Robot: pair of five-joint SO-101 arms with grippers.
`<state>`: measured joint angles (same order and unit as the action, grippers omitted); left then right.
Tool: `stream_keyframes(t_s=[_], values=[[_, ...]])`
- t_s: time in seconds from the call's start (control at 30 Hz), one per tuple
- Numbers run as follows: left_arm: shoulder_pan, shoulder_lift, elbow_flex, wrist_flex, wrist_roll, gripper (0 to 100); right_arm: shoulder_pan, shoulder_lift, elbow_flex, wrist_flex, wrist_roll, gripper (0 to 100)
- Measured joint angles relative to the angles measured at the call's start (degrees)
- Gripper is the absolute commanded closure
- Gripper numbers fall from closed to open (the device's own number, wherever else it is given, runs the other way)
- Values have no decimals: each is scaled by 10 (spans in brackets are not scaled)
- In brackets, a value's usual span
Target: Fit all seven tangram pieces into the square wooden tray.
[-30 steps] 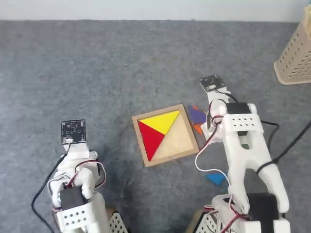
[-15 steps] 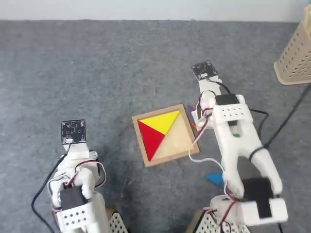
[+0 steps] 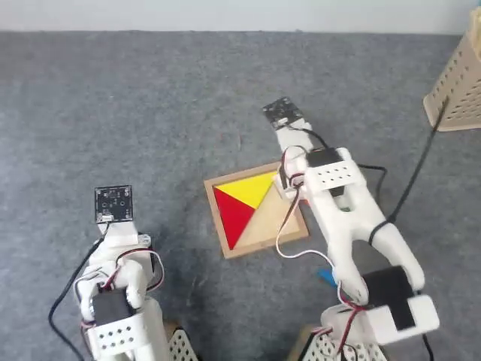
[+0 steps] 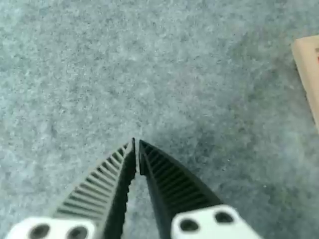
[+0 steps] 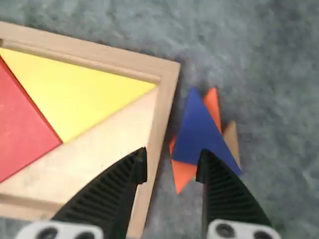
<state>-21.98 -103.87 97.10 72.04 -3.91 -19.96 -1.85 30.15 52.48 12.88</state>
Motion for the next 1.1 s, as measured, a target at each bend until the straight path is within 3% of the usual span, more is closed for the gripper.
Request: stream_keyframes(t_s=[0.17,0.37,0.53,0.7,0.93,1.1], values=[[0,0,0,0,0,987,16,61,-21,-25,0,820],[0,0,0,0,0,987,105,73,-40,-19,-17,820],[0,0,0,0,0,987,129,77,-40,-19,-24,820],[0,0,0,0,0,987,120,61,-56,15,-53,820],[0,0,0,0,0,987,26,26,-77,50,-105,818],[0,0,0,0,0,987,40,98,-113,51,-133,817]])
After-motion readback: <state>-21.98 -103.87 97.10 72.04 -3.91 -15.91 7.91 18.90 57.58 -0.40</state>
